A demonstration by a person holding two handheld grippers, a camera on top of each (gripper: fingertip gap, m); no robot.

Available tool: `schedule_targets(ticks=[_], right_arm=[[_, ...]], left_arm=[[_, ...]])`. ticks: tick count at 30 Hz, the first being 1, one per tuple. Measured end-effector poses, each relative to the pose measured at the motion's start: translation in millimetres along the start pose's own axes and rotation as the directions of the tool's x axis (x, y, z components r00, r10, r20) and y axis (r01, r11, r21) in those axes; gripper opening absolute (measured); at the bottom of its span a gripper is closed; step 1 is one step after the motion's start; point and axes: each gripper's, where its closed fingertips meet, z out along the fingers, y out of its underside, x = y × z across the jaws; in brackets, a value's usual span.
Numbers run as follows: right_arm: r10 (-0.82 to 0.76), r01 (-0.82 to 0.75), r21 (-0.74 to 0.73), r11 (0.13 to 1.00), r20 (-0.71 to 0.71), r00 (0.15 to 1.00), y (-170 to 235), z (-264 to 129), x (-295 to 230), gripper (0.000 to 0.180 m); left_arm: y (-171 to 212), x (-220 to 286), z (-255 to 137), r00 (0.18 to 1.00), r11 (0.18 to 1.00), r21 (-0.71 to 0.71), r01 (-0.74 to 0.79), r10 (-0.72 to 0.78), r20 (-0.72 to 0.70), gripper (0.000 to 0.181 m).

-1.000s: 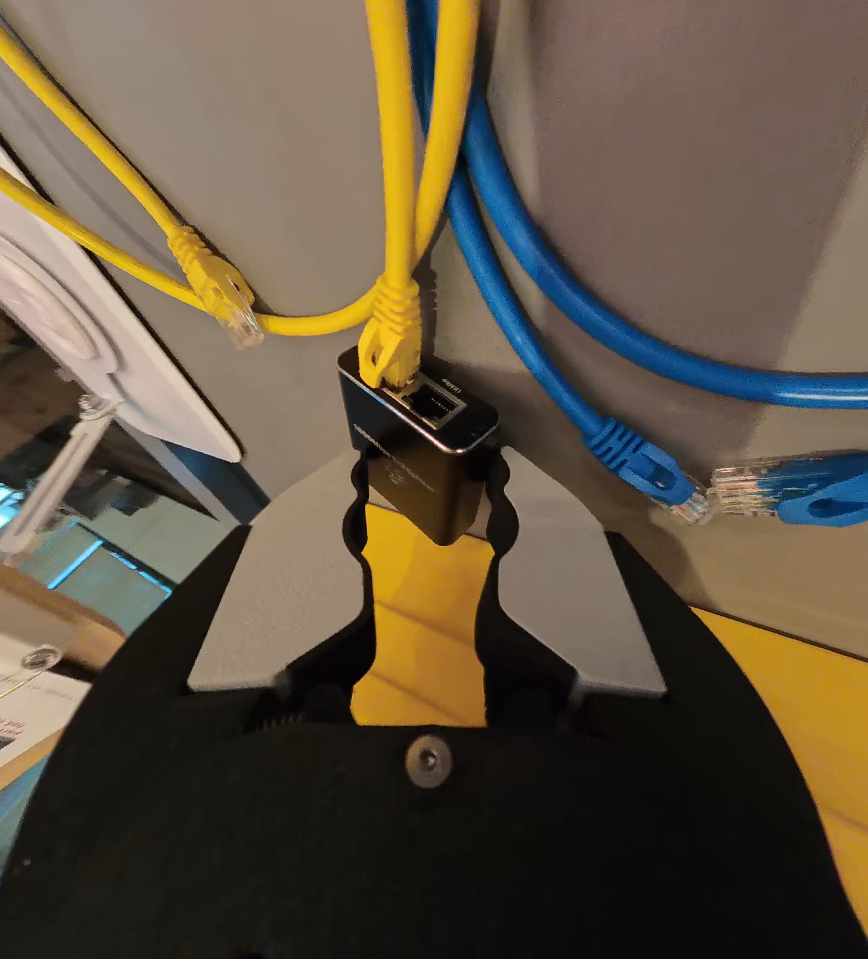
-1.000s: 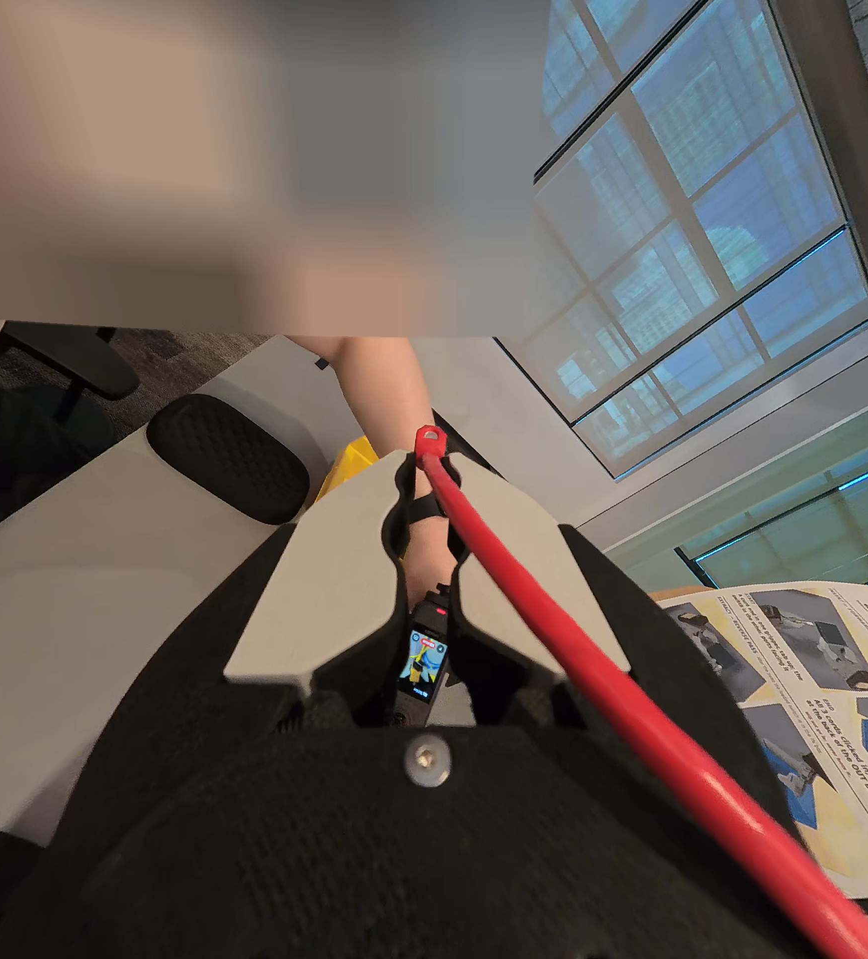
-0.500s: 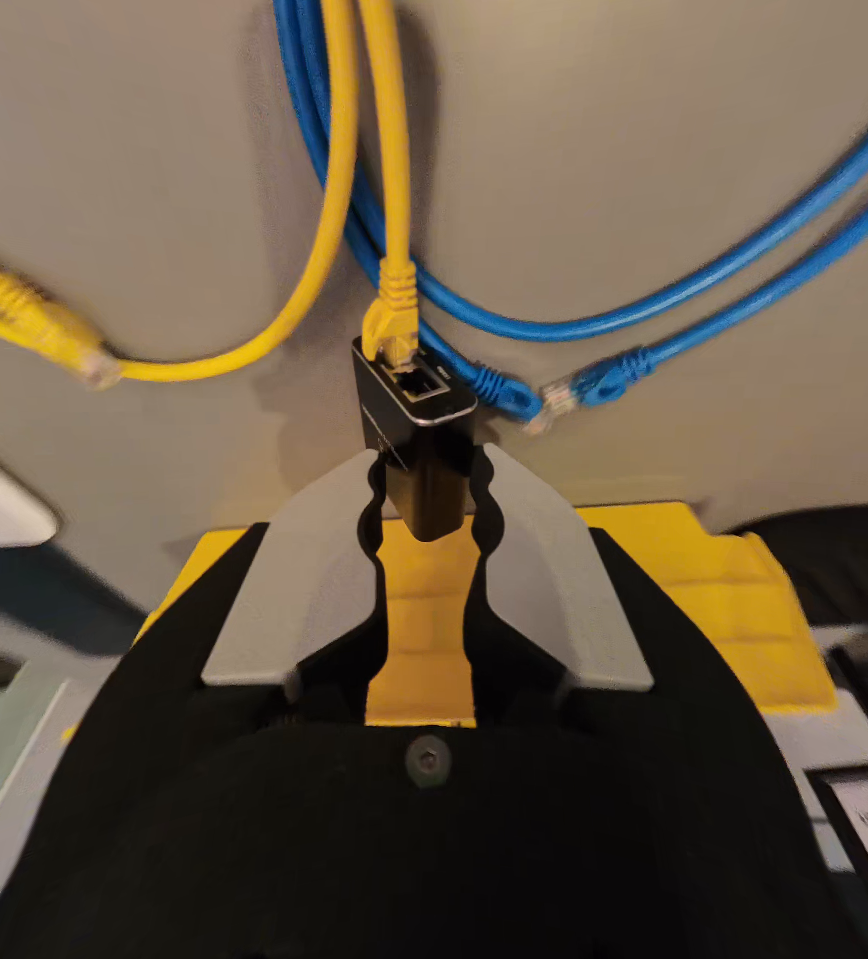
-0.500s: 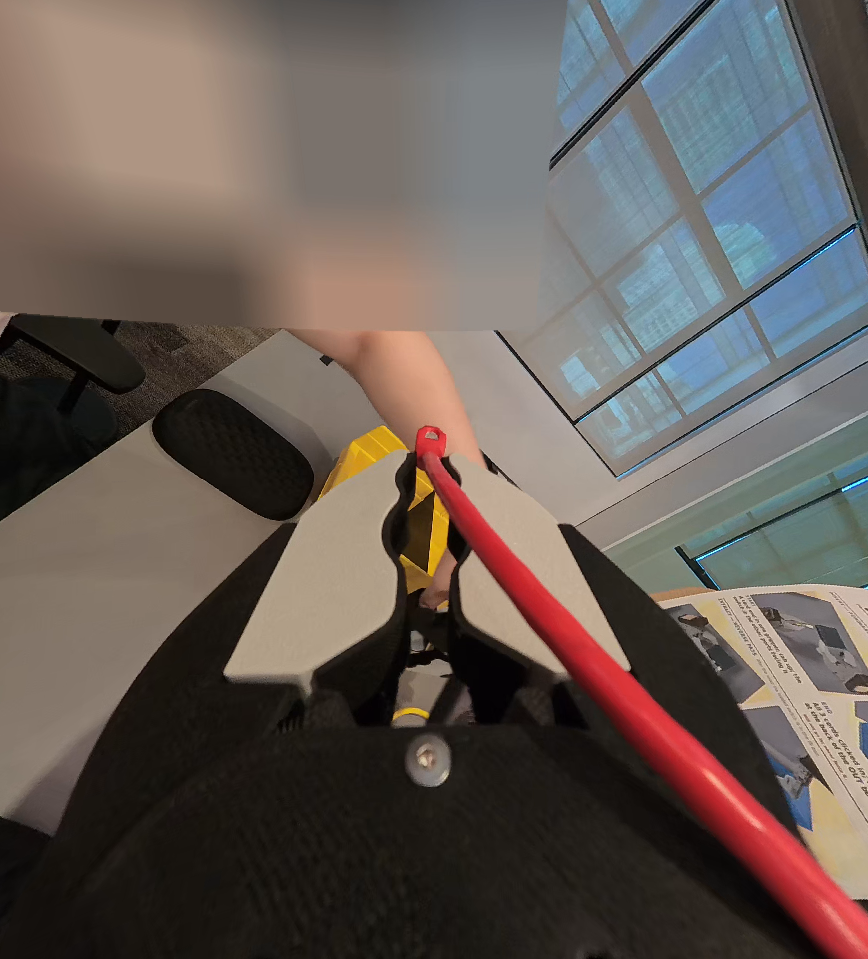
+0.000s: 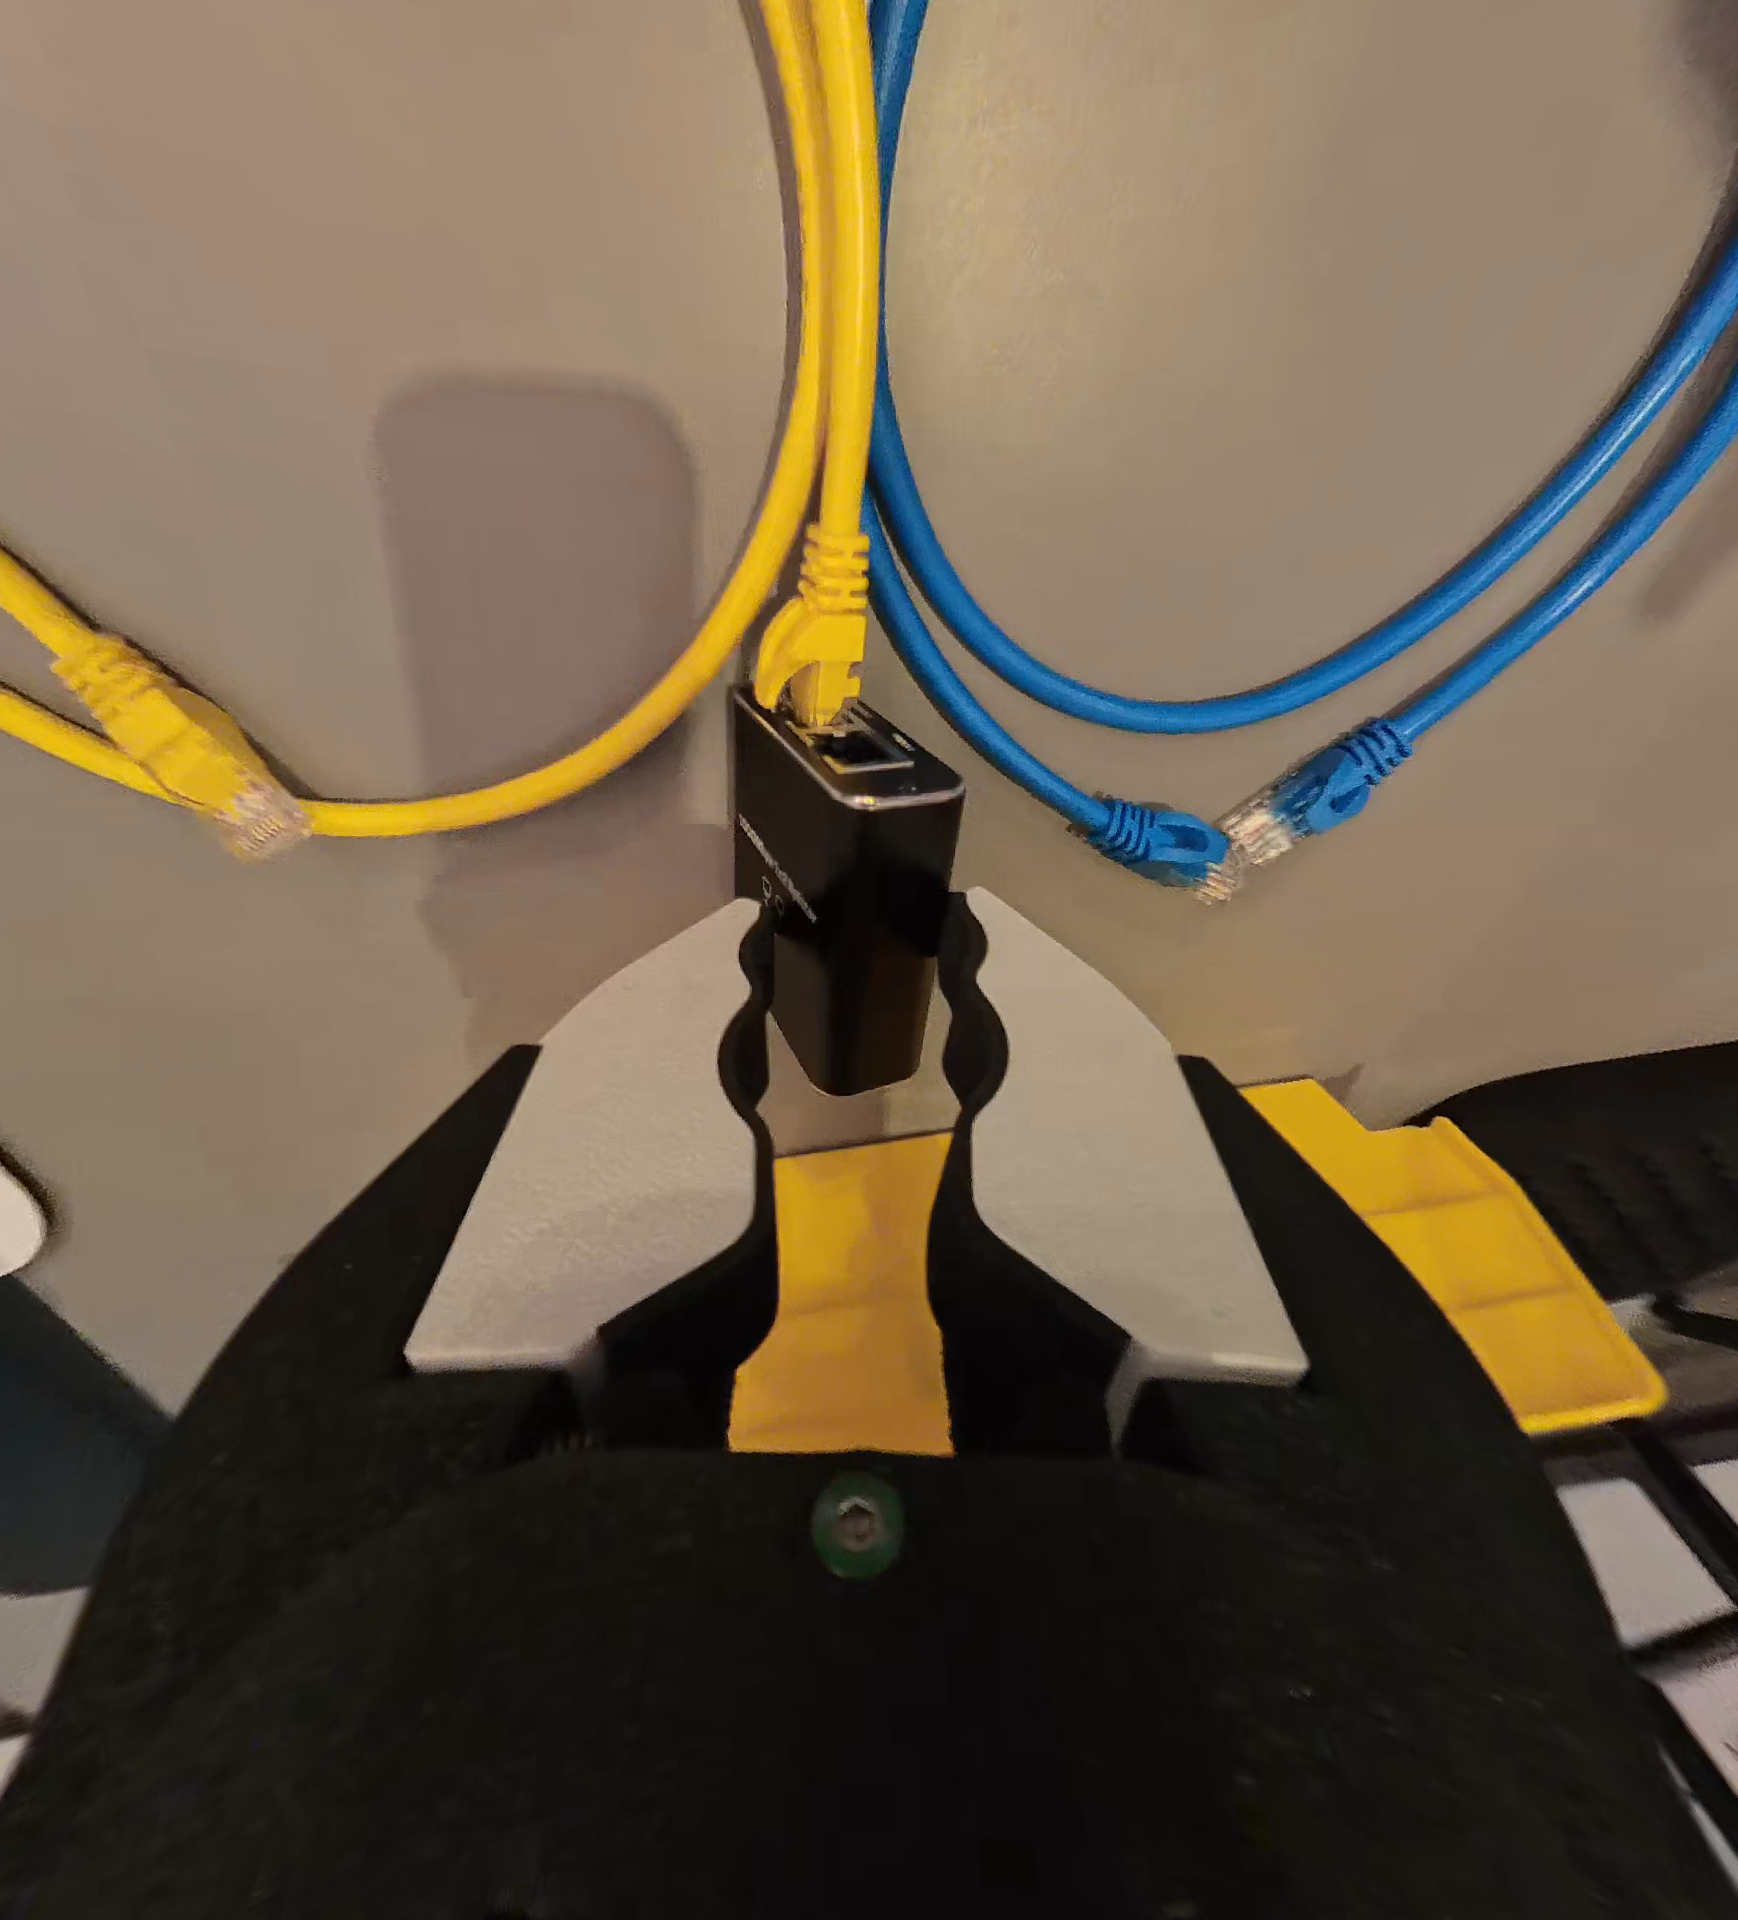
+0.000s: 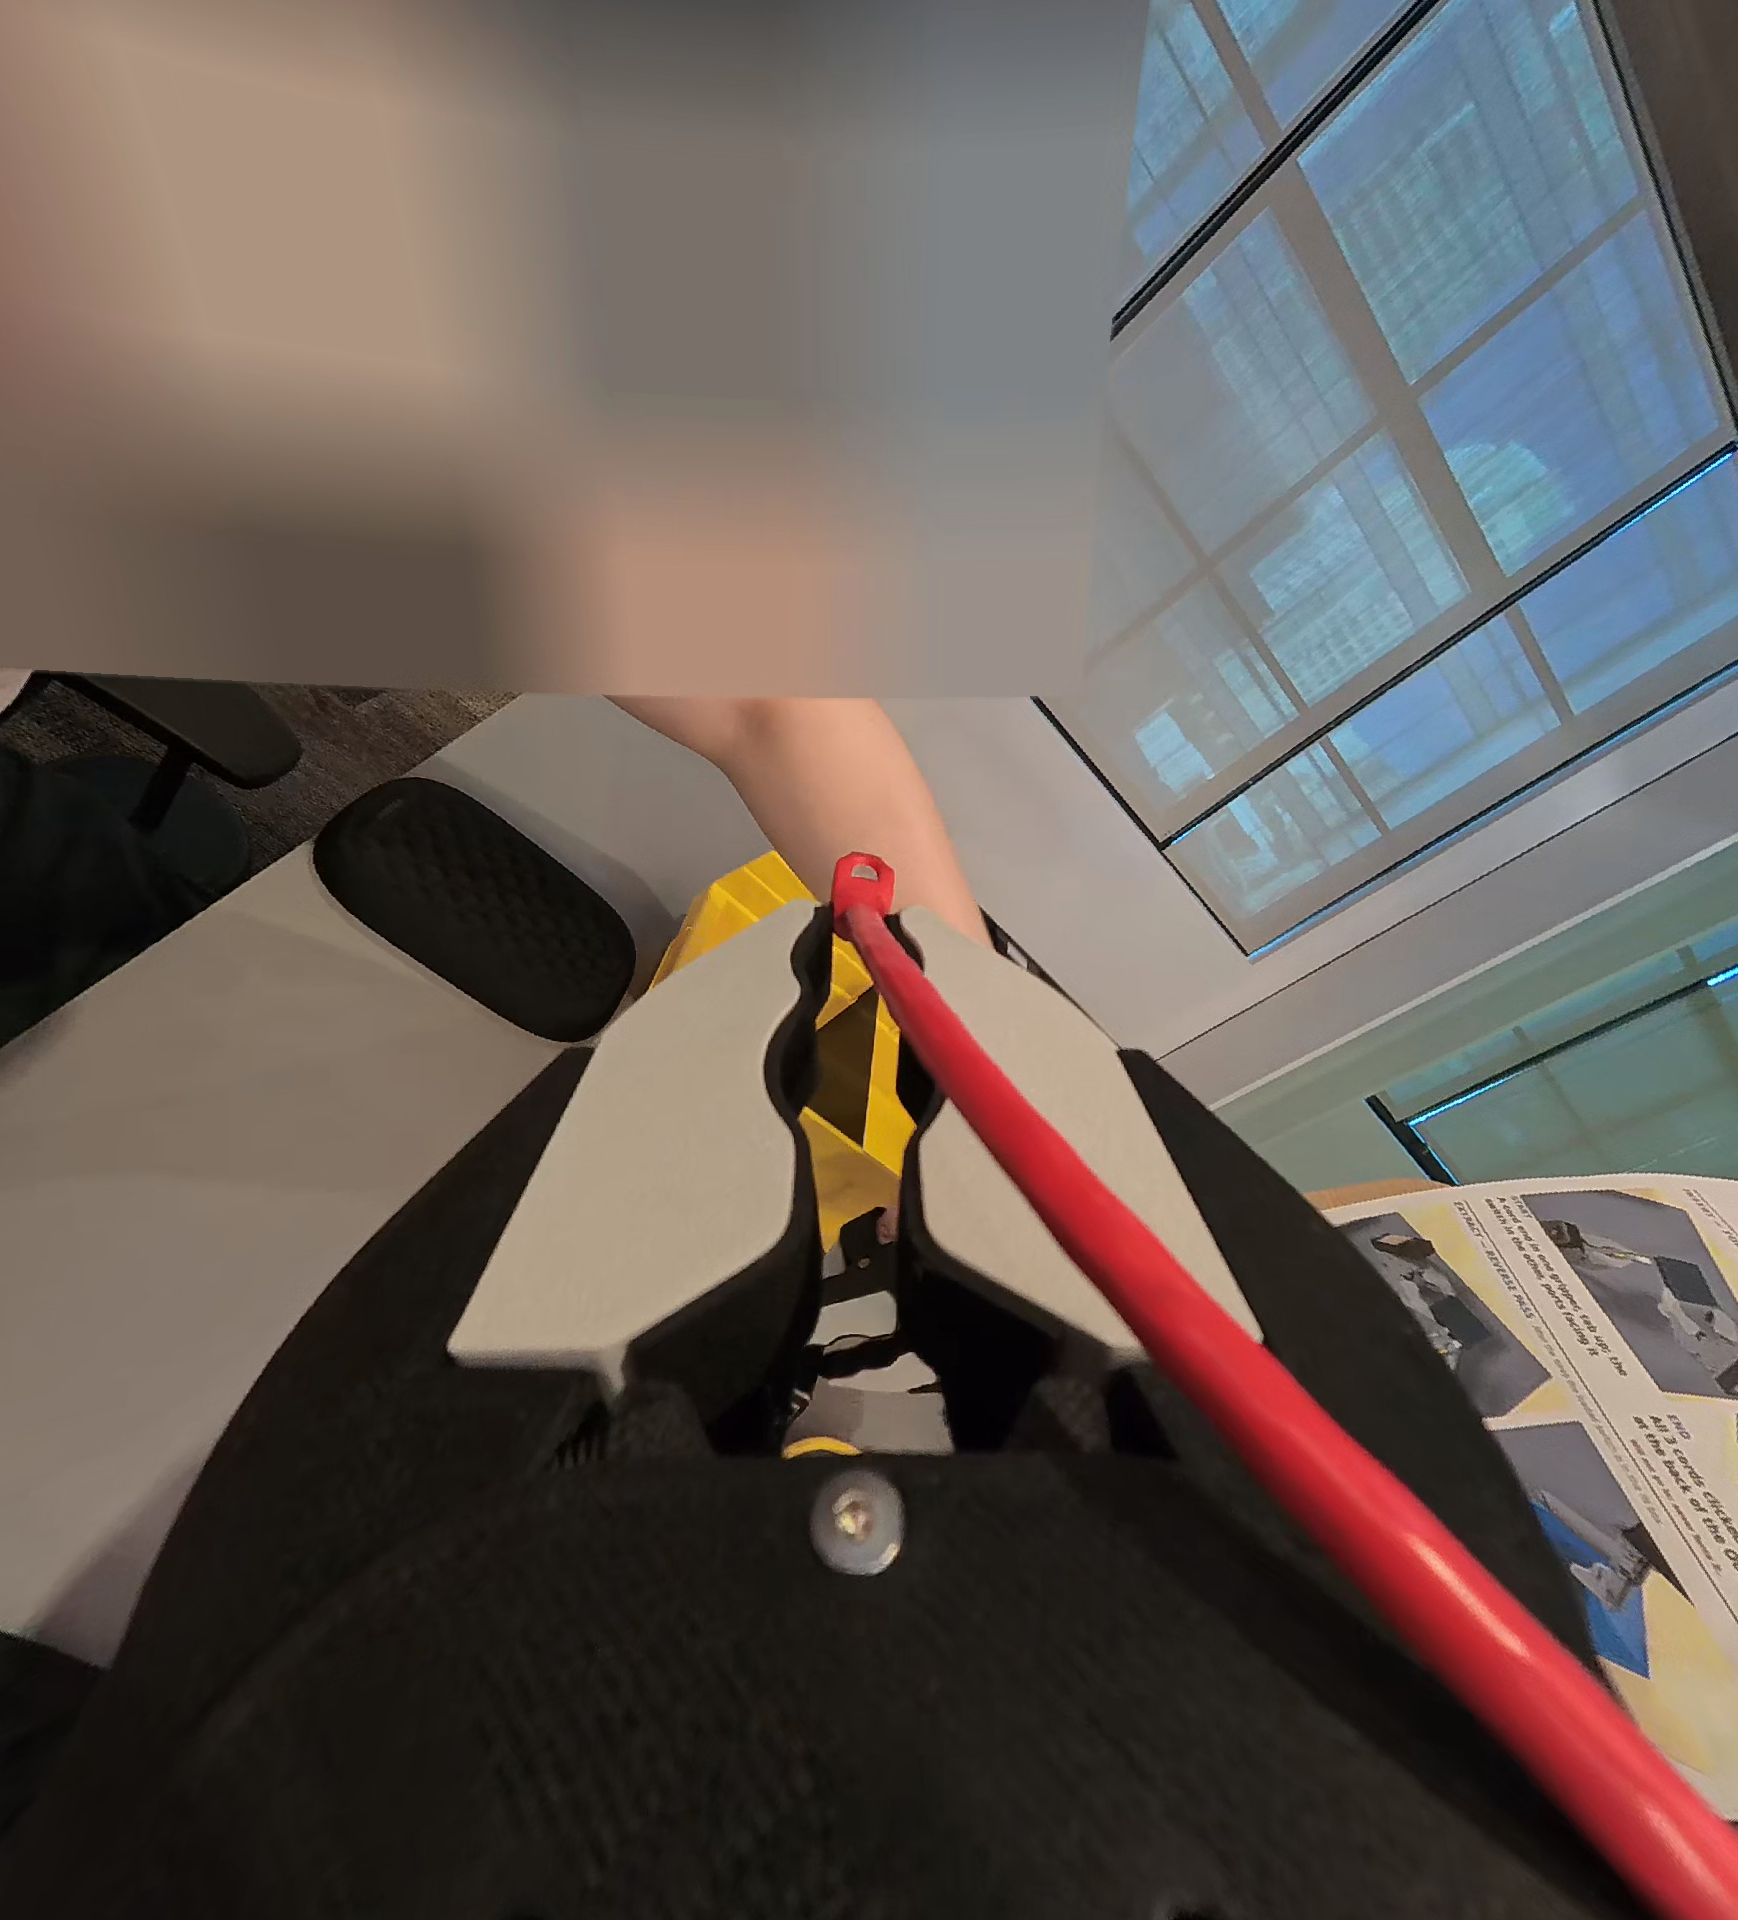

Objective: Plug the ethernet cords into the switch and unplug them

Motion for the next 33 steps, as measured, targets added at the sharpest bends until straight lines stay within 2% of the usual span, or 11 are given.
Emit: schedule_targets(ticks=[5,10,15,18,22,28,33], right_arm=[[0.005,-0.005,-0.018,1.0,0.009,1.0,3.3,3.5,-1.1,0.01],[0.017,-0.016,-0.02,1.0,0.007,1.0,7.1,3.1,0.6,0.01],[0.025,-0.025,-0.022,0.999,0.002,1.0,10.0,2.3,2.7,0.01],[0.026,-0.026,-0.024,0.999,0.002,1.0,10.4,2.8,2.7,0.011],[0.025,-0.025,-0.027,0.999,0.001,1.0,10.3,2.8,2.5,0.01],[0.023,-0.023,-0.026,0.999,0.004,1.0,10.3,3.3,2.3,0.01],[0.025,-0.025,-0.032,0.999,0.005,1.0,11.2,3.7,2.1,0.01]], left_arm=[[-0.2,-1.0,-1.2,0.99,0.997,0.005,0.079,-0.078,-0.12,0.03],[-6.4,-12.3,-2.9,0.991,0.996,0.054,0.078,-0.071,-0.11,0.03],[-7.8,-12.8,-2.3,0.983,0.994,0.066,0.091,-0.079,-0.165,0.03],[-7.0,-12.9,4.7,0.987,0.997,0.026,0.071,-0.066,-0.149,0.035],[-1.6,-19.1,26.0,0.999,0.997,-0.07,-0.021,0.018,-0.038,0.031],[-7.7,-19.1,25.9,0.999,0.999,-0.033,-0.006,0.005,-0.049,0.026],[-5.5,-23.5,26.8,0.998,0.996,-0.062,-0.059,0.06,0.028,0.026]])
